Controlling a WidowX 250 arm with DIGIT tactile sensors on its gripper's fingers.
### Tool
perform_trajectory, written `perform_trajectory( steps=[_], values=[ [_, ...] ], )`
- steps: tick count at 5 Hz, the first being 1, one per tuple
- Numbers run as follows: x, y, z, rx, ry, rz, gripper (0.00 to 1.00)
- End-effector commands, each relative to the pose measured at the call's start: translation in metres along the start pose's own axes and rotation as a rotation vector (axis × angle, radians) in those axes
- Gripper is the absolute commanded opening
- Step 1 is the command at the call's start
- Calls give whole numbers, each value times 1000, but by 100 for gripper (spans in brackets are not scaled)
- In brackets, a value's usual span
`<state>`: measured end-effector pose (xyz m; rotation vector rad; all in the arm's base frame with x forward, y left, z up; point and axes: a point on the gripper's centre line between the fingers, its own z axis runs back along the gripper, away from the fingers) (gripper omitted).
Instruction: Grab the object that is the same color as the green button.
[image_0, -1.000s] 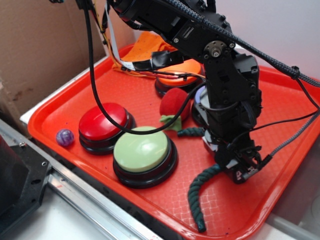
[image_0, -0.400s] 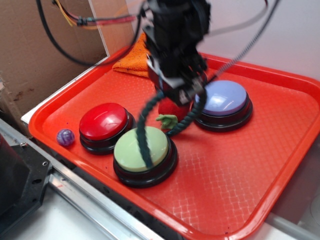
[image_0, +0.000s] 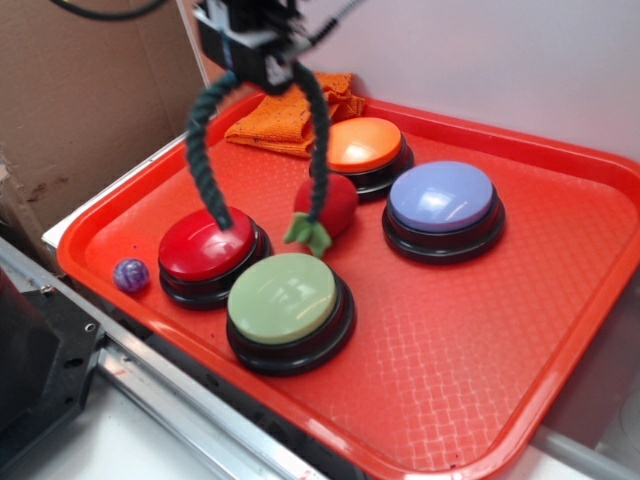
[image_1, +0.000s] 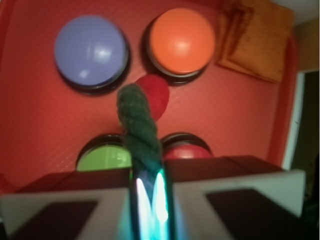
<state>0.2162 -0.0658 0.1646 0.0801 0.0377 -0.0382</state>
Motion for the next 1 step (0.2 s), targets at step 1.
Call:
perform_trajectory(
  steps=[1],
  values=[
    [5, 26, 25, -26, -92, 61, 0]
  ],
)
